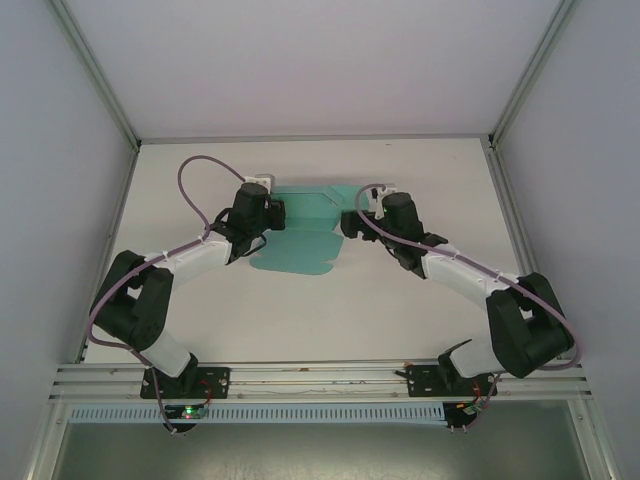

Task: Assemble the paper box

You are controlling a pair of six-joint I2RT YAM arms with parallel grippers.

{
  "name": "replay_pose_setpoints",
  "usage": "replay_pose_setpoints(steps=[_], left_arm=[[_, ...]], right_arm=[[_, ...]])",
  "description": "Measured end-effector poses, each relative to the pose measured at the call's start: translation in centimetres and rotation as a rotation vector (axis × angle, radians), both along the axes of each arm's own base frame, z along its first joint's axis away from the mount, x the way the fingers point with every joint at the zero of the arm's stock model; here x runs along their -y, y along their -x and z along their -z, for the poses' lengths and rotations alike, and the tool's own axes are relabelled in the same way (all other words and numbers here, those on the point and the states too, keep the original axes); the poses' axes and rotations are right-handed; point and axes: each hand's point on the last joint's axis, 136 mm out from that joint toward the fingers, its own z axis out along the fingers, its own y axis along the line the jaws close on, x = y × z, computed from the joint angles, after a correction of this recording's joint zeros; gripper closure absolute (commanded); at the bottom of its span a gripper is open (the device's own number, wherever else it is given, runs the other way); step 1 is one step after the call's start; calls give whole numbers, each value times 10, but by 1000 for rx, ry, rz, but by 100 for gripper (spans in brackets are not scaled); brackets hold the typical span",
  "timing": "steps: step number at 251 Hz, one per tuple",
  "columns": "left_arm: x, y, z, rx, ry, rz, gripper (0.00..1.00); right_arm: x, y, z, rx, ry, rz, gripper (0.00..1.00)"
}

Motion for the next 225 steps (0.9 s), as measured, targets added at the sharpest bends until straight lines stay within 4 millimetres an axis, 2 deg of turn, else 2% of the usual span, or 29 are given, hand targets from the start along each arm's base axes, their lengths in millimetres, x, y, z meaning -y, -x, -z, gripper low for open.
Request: replay_pose_setpoints(steps=[36,63,98,130,172,225], left_arm=[[2,1,0,-1,2,11,100],[-6,-1,3,-10,-5,-29,100],[-18,-4,5,-22,-10,-91,100],[-25,-6,6,-27,-10,-137,100],[-27,-6,7,-31,-10,-155,100],[-24,-5,7,-36,2,-152,100]], right_arm=[[-17,-1,6,-1,-7,-32,2],[-27,-11,8,14,-3,-12,2],[-36,-25,12,48,55,70,2],[-41,-29,11,111,164,181,1],[-40,-21,10,172,318,307,1],[-31,-21,6,202,374,366,2]])
